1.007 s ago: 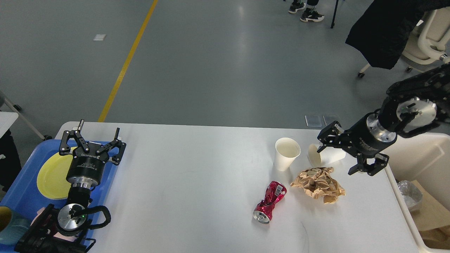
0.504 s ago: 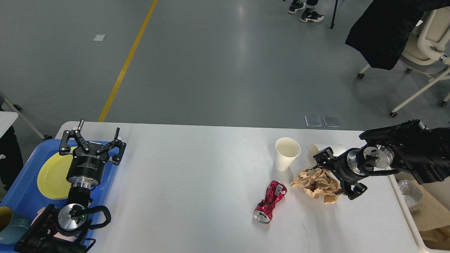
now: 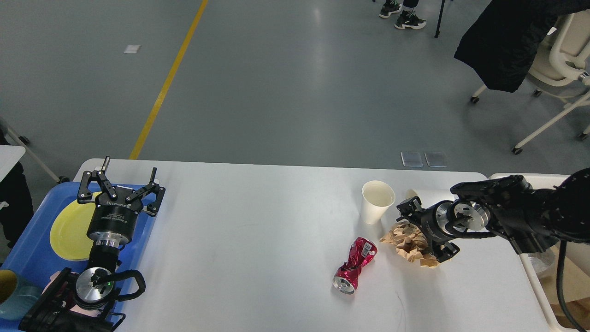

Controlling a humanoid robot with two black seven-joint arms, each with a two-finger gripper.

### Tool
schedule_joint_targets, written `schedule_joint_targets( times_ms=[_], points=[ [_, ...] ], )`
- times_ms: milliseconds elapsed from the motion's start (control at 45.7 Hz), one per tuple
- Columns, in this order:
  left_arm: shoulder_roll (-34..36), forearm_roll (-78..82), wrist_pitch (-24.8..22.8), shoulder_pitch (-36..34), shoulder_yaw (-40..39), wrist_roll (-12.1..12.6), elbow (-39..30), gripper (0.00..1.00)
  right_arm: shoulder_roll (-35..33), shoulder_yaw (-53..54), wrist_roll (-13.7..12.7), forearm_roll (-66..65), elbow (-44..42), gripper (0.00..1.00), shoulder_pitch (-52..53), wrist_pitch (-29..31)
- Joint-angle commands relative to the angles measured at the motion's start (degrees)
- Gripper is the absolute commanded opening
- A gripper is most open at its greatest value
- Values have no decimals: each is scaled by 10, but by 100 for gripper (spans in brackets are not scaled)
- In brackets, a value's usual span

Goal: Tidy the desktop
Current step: 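Grasp the crumpled brown paper with the right gripper and lift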

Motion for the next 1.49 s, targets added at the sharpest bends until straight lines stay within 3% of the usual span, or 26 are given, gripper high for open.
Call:
schedule_joint_targets(
  times_ms=[0,153,285,416,547,569,788,898,1051,1270,1467],
  points=[
    [0,0,0,0,0,0,0,96,12,6,0,-5,-31,100,-30,-5],
    [0,0,0,0,0,0,0,96,13,6,0,-11,-40,99,-42,-16],
    [0,0,0,0,0,0,0,96,13,6,0,-10,-38,80,-43,-16],
    [0,0,0,0,0,0,0,96,12,6,0,-9,-32,51,-43,-15],
    [0,0,0,0,0,0,0,96,7,6,-1,-7,-14,2,-39,-8],
    [0,0,0,0,0,0,0,96,5,5,-1,-7,-8,0,-38,-8],
    [0,0,0,0,0,0,0,96,-29,3,-18,-8,29,0,-9,-9],
    [0,0,0,0,0,0,0,96,-36,-9,-50,-13,63,0,17,4],
    [0,0,0,0,0,0,0,96,-53,-17,-62,-40,109,0,60,9],
    [0,0,0,0,0,0,0,96,-73,-120,-61,-88,241,0,238,122],
    [0,0,0,0,0,0,0,96,-62,-222,-61,-95,352,0,459,225]
  ],
)
